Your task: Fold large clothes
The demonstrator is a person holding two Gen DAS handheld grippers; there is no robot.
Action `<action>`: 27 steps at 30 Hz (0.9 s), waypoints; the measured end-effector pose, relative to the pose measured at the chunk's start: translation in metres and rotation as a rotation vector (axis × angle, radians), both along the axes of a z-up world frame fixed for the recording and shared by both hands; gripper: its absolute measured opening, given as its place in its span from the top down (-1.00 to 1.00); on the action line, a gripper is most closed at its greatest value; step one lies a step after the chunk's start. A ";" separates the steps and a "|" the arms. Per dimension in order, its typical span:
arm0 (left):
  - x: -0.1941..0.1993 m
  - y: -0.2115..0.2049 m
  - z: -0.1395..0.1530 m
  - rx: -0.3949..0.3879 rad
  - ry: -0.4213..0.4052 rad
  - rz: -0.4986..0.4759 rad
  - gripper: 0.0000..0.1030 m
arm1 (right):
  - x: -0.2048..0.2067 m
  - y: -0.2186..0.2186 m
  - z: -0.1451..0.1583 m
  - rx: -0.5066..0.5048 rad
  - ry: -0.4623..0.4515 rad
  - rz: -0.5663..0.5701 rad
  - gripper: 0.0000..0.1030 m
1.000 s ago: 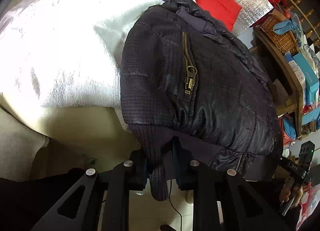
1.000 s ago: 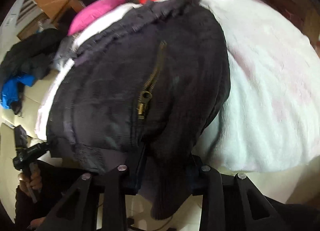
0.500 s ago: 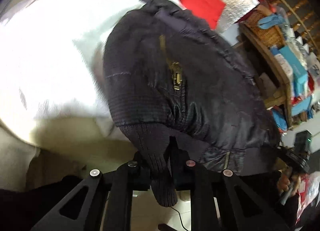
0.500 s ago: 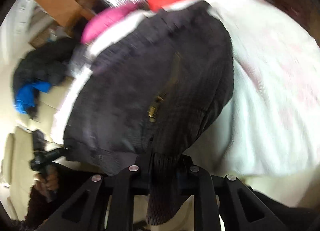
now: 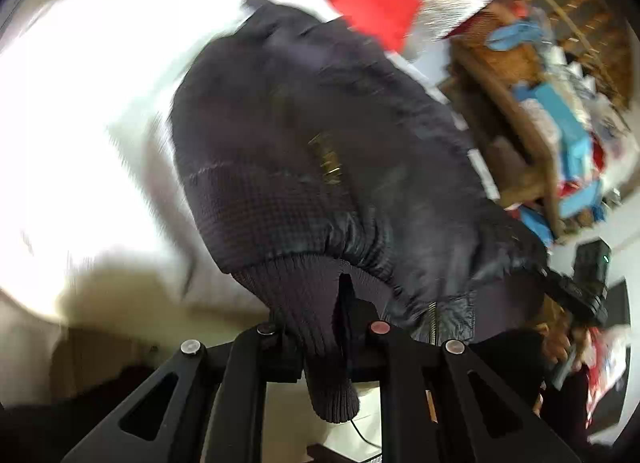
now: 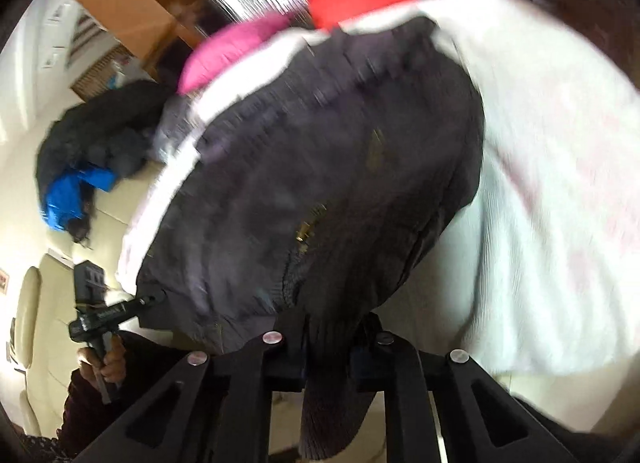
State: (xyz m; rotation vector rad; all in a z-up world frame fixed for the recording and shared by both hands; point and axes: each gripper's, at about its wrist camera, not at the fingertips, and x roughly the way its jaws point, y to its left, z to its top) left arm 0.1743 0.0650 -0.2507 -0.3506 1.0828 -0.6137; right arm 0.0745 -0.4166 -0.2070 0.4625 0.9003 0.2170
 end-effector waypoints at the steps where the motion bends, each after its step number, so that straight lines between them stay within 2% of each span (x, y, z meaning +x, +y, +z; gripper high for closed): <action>1: 0.005 -0.002 0.018 -0.016 -0.035 -0.021 0.71 | 0.004 -0.001 0.013 -0.005 -0.031 -0.001 0.73; 6: 0.051 -0.008 0.081 -0.059 -0.136 -0.047 0.71 | 0.048 -0.005 0.060 -0.009 -0.147 -0.019 0.73; 10: 0.117 -0.019 0.117 -0.069 -0.173 -0.034 0.71 | 0.107 -0.016 0.089 0.006 -0.202 -0.064 0.74; 12: 0.166 -0.028 0.130 -0.071 -0.178 -0.019 0.70 | 0.144 -0.024 0.096 0.020 -0.212 -0.087 0.74; 16: 0.269 -0.050 0.136 -0.079 -0.154 0.015 0.70 | 0.238 -0.057 0.104 0.052 -0.222 -0.158 0.74; 18: 0.330 -0.066 0.128 -0.058 -0.145 0.039 0.70 | 0.286 -0.073 0.100 0.053 -0.212 -0.202 0.74; 21: 0.411 -0.091 0.093 -0.044 -0.065 0.066 0.70 | 0.362 -0.097 0.072 0.087 -0.164 -0.262 0.74; 23: 0.446 -0.104 0.055 0.005 -0.010 0.093 0.70 | 0.417 -0.108 0.036 0.107 -0.083 -0.297 0.74; 25: 0.476 -0.111 0.014 0.032 0.060 0.121 0.69 | 0.453 -0.110 0.003 0.090 -0.022 -0.313 0.74; 27: 0.491 -0.108 -0.015 0.006 0.108 0.145 0.63 | 0.477 -0.122 -0.030 0.180 0.024 -0.342 0.74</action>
